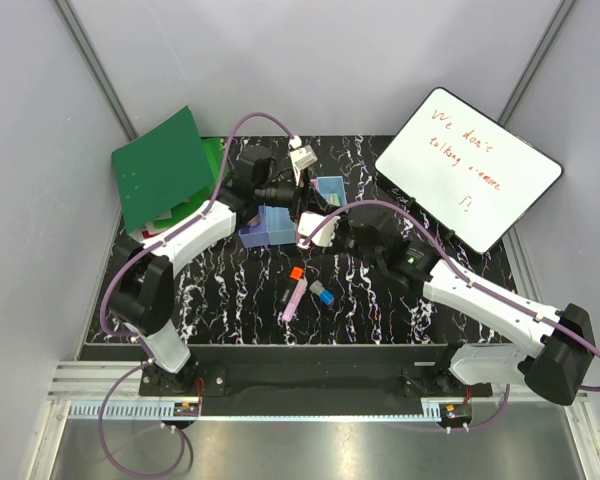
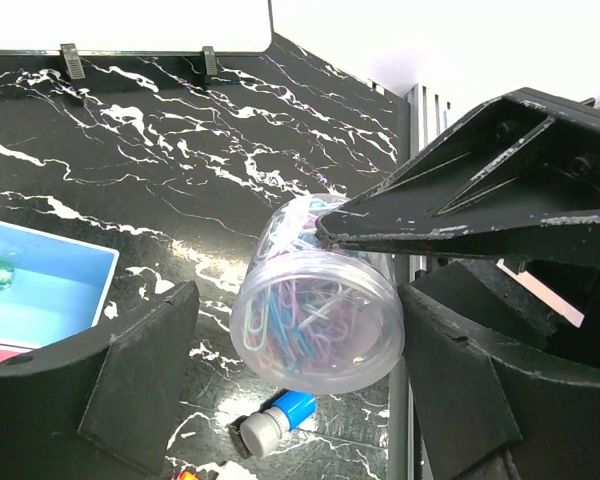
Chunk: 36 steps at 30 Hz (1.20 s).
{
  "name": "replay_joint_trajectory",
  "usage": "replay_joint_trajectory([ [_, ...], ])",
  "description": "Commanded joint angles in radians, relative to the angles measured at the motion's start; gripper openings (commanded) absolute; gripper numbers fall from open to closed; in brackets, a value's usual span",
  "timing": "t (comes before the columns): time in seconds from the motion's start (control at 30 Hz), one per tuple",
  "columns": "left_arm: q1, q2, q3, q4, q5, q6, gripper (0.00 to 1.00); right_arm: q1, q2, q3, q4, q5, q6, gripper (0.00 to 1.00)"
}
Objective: Sort the stationery into containers
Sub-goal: Place the stationery in the storage box.
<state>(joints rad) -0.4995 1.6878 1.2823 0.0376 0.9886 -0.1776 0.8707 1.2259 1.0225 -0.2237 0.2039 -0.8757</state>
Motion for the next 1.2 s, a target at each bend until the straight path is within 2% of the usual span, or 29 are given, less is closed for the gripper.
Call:
replay_joint_trajectory([
  [0.0, 0.035, -0.031, -0.011, -0.015, -0.016, 0.044, 0.83, 0.004, -0.046, 0.002, 0.064, 0.026, -0.014, 0.19],
  [0.03, 0.035, -0.030, -0.014, -0.010, -0.015, 0.043, 0.82, 0.004, -0.045, 0.002, 0.064, 0.028, -0.014, 0.19],
  [0.23, 0.035, -0.020, -0.008, 0.007, -0.005, 0.021, 0.64, 0.004, -0.040, 0.002, 0.069, 0.026, -0.016, 0.19],
  [0.3, 0.035, -0.016, -0.008, 0.011, -0.004, 0.010, 0.63, 0.005, -0.042, 0.001, 0.073, 0.028, -0.016, 0.19],
  [0.37, 0.035, -0.016, -0.012, 0.019, -0.001, 0.004, 0.67, 0.004, -0.043, -0.002, 0.075, 0.028, -0.016, 0.19],
  [0.4, 0.035, -0.014, -0.015, 0.022, -0.002, -0.002, 0.79, 0.004, -0.042, -0.004, 0.076, 0.026, -0.016, 0.18],
  [0.47, 0.035, -0.014, -0.018, 0.036, 0.001, -0.010, 0.82, 0.004, -0.045, -0.006, 0.080, 0.026, -0.016, 0.14],
  [0.6, 0.035, -0.010, -0.026, 0.051, 0.008, -0.019, 0.99, 0.004, -0.043, -0.010, 0.092, 0.023, -0.017, 0.10],
  [0.87, 0.041, 0.035, -0.009, 0.123, 0.065, -0.082, 0.99, 0.004, -0.049, -0.032, 0.119, 0.019, -0.022, 0.07],
  [1.07, 0.042, 0.095, -0.008, 0.336, 0.166, -0.256, 0.95, 0.004, -0.063, -0.052, 0.132, 0.022, -0.026, 0.08],
  [1.17, 0.042, 0.130, -0.012, 0.471, 0.217, -0.400, 0.93, 0.004, -0.069, -0.056, 0.133, 0.028, -0.029, 0.08],
])
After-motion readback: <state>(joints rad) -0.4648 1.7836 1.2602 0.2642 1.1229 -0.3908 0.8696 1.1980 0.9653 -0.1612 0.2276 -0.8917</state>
